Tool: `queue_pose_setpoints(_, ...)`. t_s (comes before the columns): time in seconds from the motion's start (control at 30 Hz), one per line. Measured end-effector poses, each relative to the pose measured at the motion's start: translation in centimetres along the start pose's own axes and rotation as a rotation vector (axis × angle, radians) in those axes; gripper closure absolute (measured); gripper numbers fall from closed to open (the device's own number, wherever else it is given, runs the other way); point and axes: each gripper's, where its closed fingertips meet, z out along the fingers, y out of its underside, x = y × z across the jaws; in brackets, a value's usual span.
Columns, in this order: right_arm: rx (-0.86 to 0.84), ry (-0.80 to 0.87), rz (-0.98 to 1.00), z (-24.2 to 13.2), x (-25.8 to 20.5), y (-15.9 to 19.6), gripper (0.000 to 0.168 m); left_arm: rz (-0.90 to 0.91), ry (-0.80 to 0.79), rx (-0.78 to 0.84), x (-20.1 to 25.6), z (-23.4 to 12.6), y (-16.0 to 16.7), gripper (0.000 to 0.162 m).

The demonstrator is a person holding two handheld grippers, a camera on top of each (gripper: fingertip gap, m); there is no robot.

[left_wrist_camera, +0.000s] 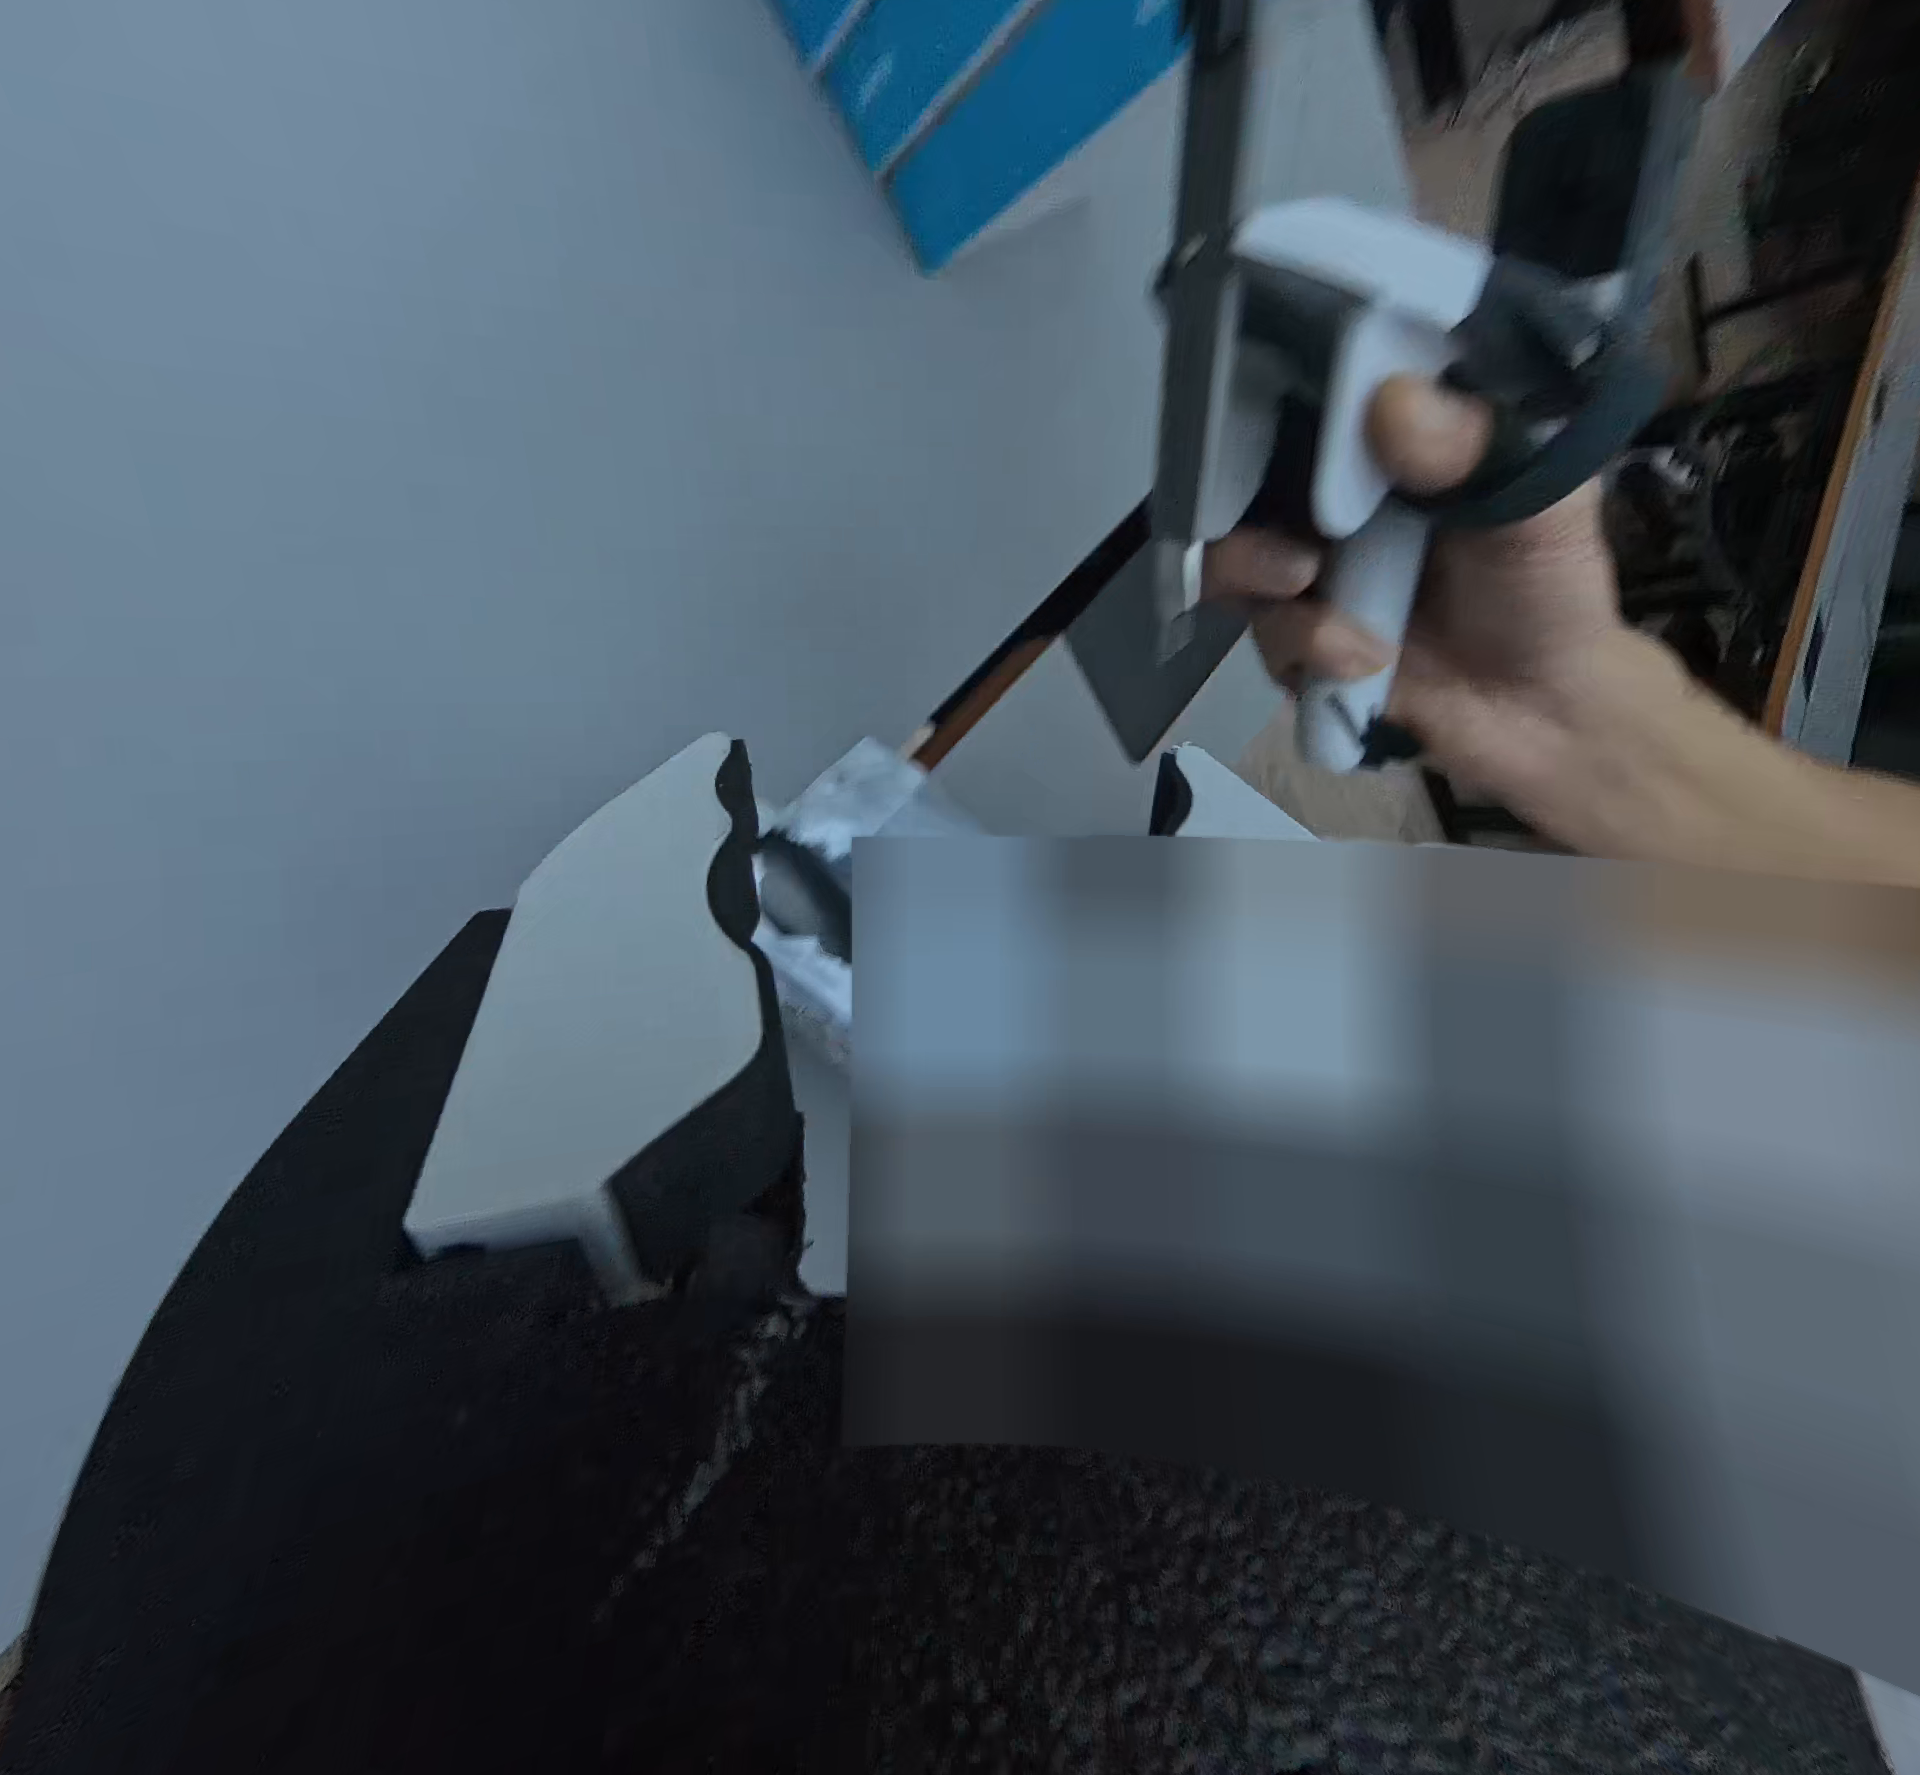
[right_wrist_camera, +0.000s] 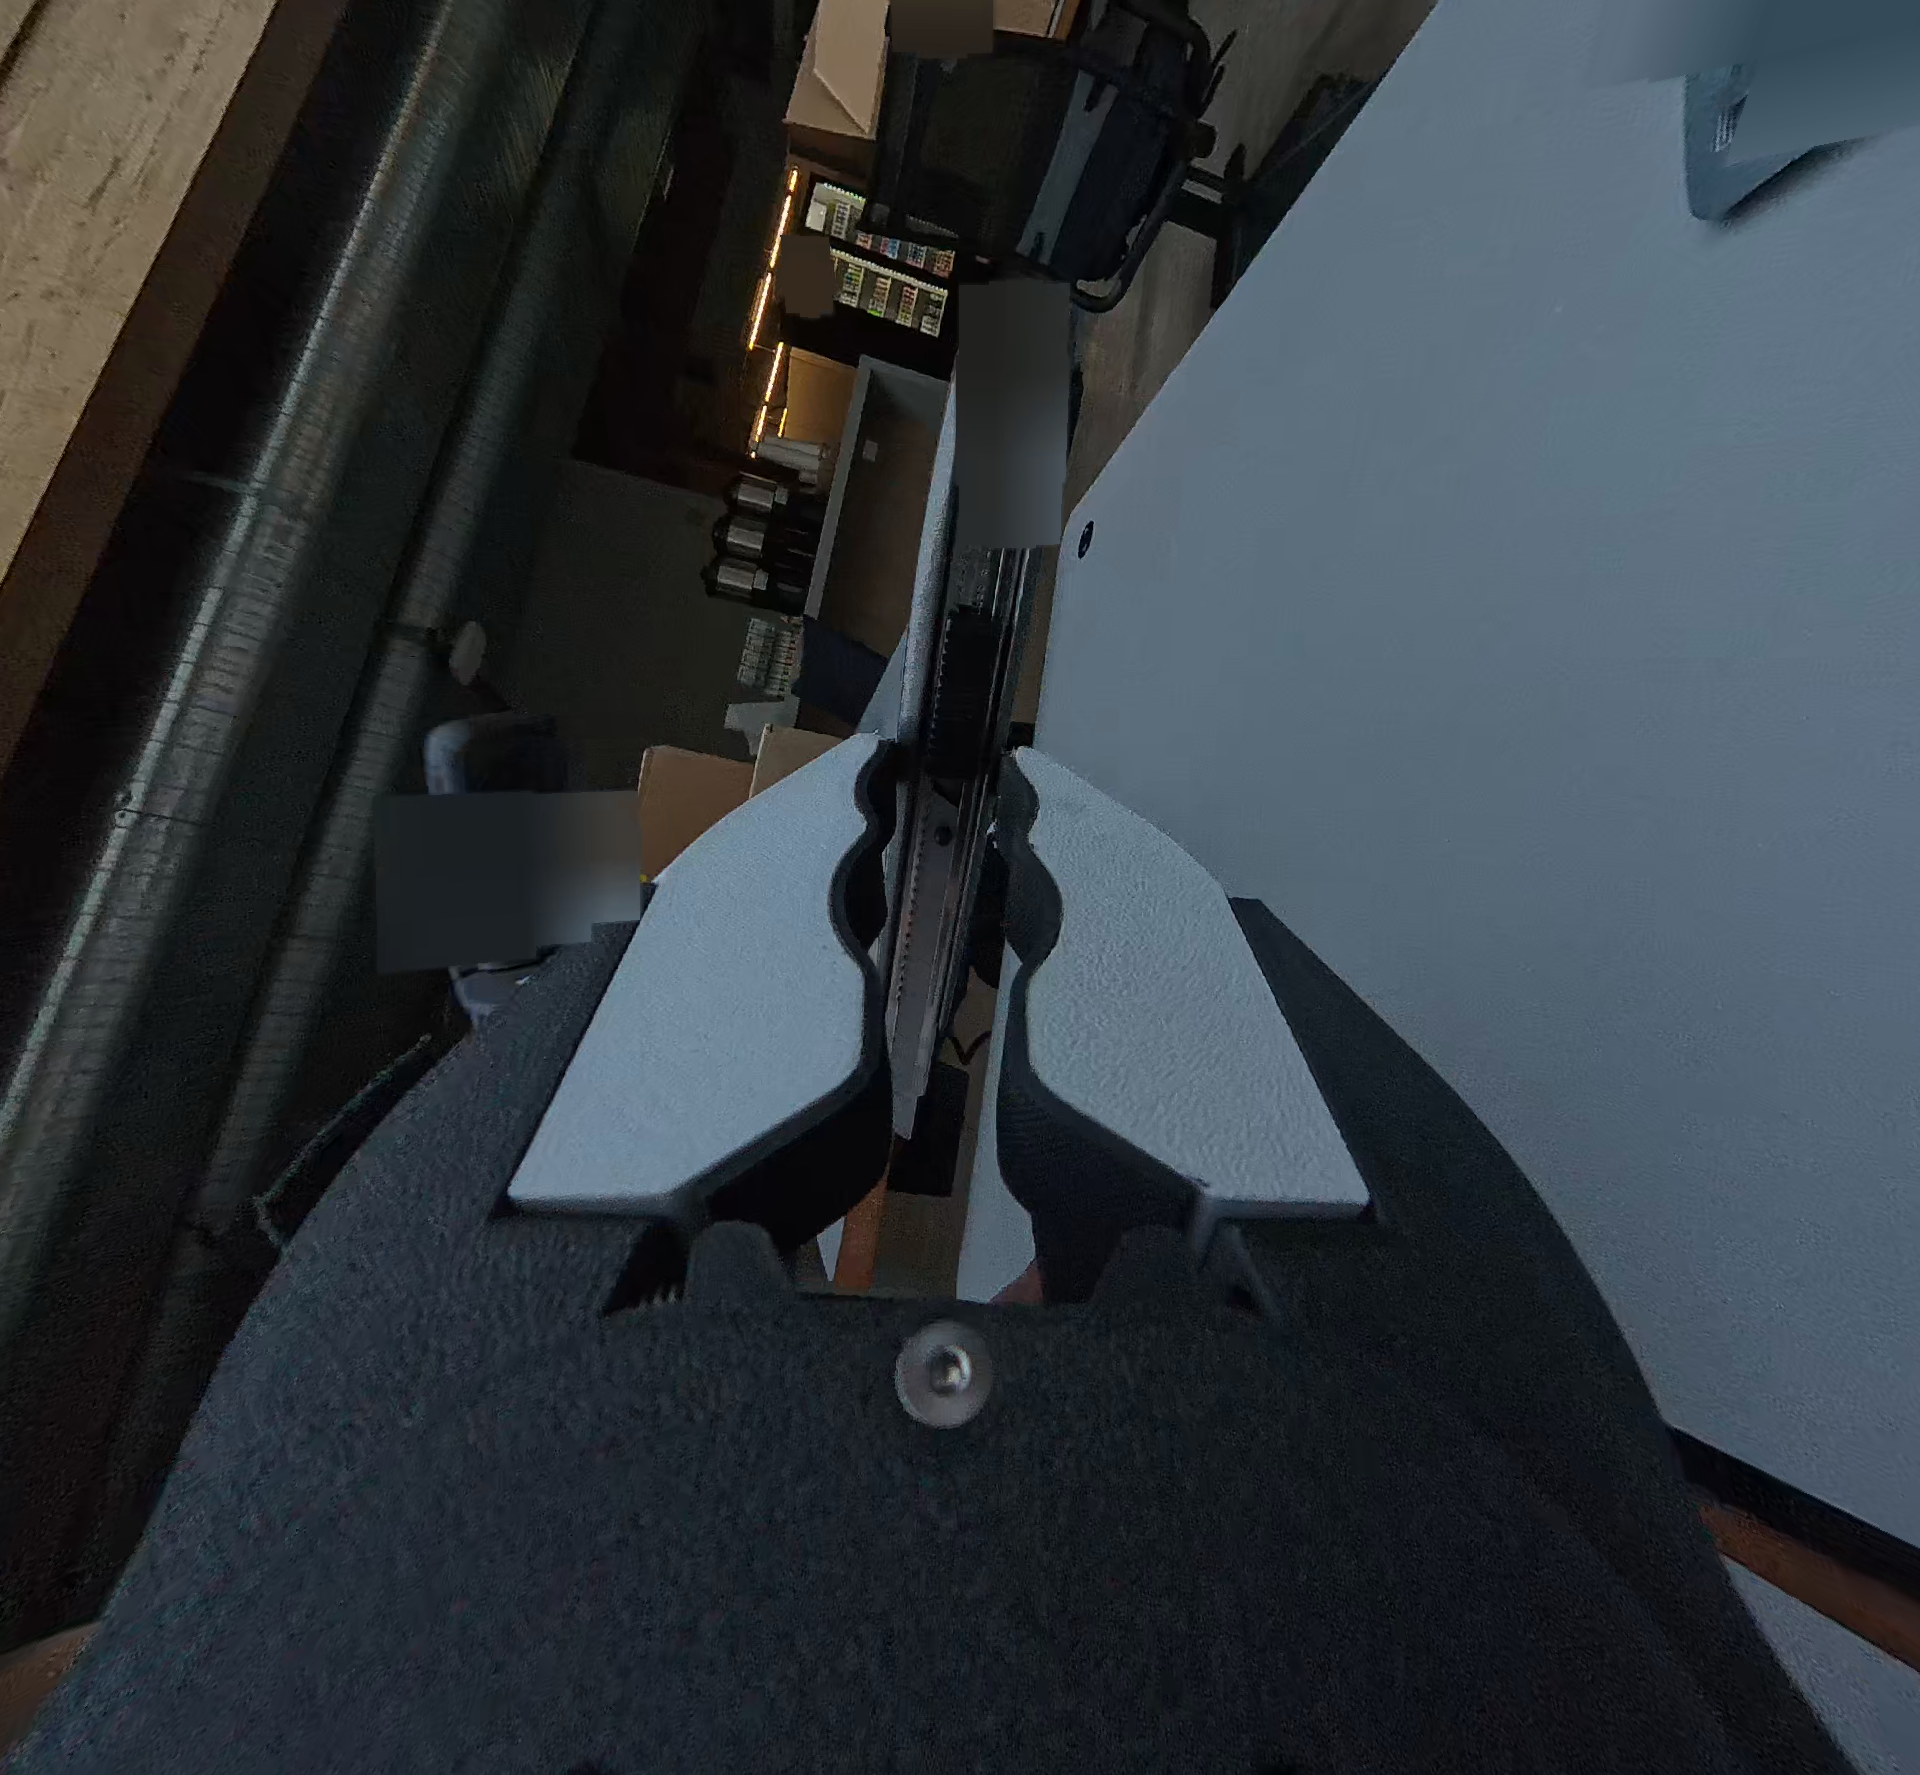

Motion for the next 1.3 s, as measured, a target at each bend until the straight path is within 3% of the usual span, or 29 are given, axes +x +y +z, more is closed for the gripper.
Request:
queue_pose_setpoints(0.1, -0.084, 0.051, -0.075, 0.1, -0.9, 1.4, 0.151, 0.154, -0.097, 0.197, 4.3, -0.3, -2.5, 0.100)
queue_pose_setpoints(0.23, -0.146, 0.043, -0.103, 0.1, -3.1, 2.3, 0.151, 0.283, -0.203, 0.138, 6.3, 3.2, -2.2, 0.102)
queue_pose_setpoints(0.43, -0.166, 0.017, -0.168, -0.9, -5.3, 1.9, 0.151, 0.309, -0.195, 0.135, 8.0, 5.1, -2.3, 0.150)
queue_pose_setpoints(0.47, -0.167, 0.013, -0.183, -1.1, -5.4, 1.8, 0.151, 0.313, -0.211, 0.127, 7.8, 5.1, -2.4, 0.152)
queue_pose_setpoints(0.63, -0.162, -0.124, -0.151, -3.0, -7.1, 1.0, 0.155, 0.320, -0.114, 0.124, 9.5, 4.2, -2.9, 0.156)
queue_pose_setpoints(0.73, -0.216, -0.311, -0.170, -5.1, -9.4, 0.1, 0.113, 0.263, 0.103, 0.155, 12.5, 1.9, -3.7, 0.156)
queue_pose_setpoints(0.83, -0.407, -0.524, -0.263, -8.4, -12.1, 0.3, 0.129, 0.259, 0.361, 0.096, 15.8, -1.3, -3.6, 0.156)
queue_pose_setpoints(0.9, -0.551, -0.595, -0.375, -9.6, -14.0, 1.2, 0.123, 0.281, 0.441, 0.007, 16.9, -2.5, -3.1, 0.156)
queue_pose_setpoints(0.97, -0.670, -0.603, -0.498, -9.7, -15.4, 2.3, 0.113, 0.322, 0.449, -0.053, 17.5, -2.9, -3.0, 0.156)
queue_pose_setpoints(1.1, -0.735, -0.613, -0.599, -8.8, -17.5, 3.5, 0.130, 0.439, 0.424, -0.127, 18.9, -3.2, -2.9, 0.156)
queue_pose_setpoints(1.3, -0.697, -0.655, -0.638, -8.4, -19.1, 3.3, 0.150, 0.504, 0.402, -0.148, 20.1, -3.4, -2.9, 0.156)
